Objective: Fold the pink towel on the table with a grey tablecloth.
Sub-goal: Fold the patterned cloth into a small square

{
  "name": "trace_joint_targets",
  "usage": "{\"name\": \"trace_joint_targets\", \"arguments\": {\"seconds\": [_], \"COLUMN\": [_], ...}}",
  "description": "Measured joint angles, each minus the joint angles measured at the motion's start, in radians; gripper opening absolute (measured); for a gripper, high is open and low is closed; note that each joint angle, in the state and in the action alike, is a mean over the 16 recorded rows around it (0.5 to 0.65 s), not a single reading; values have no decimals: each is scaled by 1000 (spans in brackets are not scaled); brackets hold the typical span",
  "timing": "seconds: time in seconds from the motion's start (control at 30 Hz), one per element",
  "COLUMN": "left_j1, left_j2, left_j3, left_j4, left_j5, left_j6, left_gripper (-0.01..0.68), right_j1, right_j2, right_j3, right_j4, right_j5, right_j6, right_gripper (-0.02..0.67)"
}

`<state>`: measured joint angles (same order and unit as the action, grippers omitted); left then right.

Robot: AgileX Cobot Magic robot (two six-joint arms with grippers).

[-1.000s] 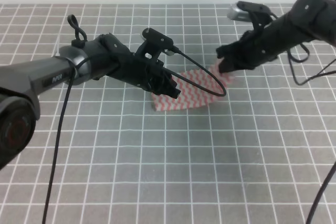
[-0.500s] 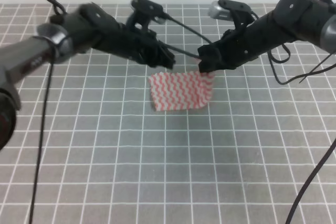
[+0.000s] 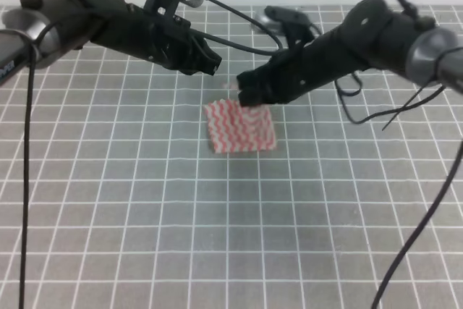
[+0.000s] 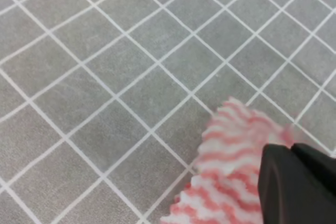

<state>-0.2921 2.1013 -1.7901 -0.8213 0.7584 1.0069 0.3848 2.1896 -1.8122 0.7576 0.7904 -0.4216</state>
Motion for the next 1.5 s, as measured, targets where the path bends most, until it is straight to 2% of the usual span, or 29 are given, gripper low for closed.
{"name": "trace_joint_targets", "arguments": {"seconds": [0.57, 0.97, 1.13, 1.27, 1.5], "left_j1": [1, 1, 1, 1, 1], "left_j2": [0, 1, 5, 7, 7], "left_j3": [0, 0, 1, 1, 1], "left_j4": [15, 20, 22, 22, 23], "left_j5": [24, 21, 20, 20, 19], "left_j6": [5, 6, 6, 5, 6], "left_gripper": [-1, -1, -1, -1, -1], "right_j1": [54, 54, 54, 54, 50], "right_j2": [114, 125, 136, 151, 169], "right_j3": [-68, -70, -70, -71, -107], "right_j4": [63, 142, 177, 196, 213], "right_j5": [-2, 47, 68, 82, 122], "right_j6": [-5, -46, -54, -56, -74], "right_gripper": [5, 202, 247, 226, 143]}}
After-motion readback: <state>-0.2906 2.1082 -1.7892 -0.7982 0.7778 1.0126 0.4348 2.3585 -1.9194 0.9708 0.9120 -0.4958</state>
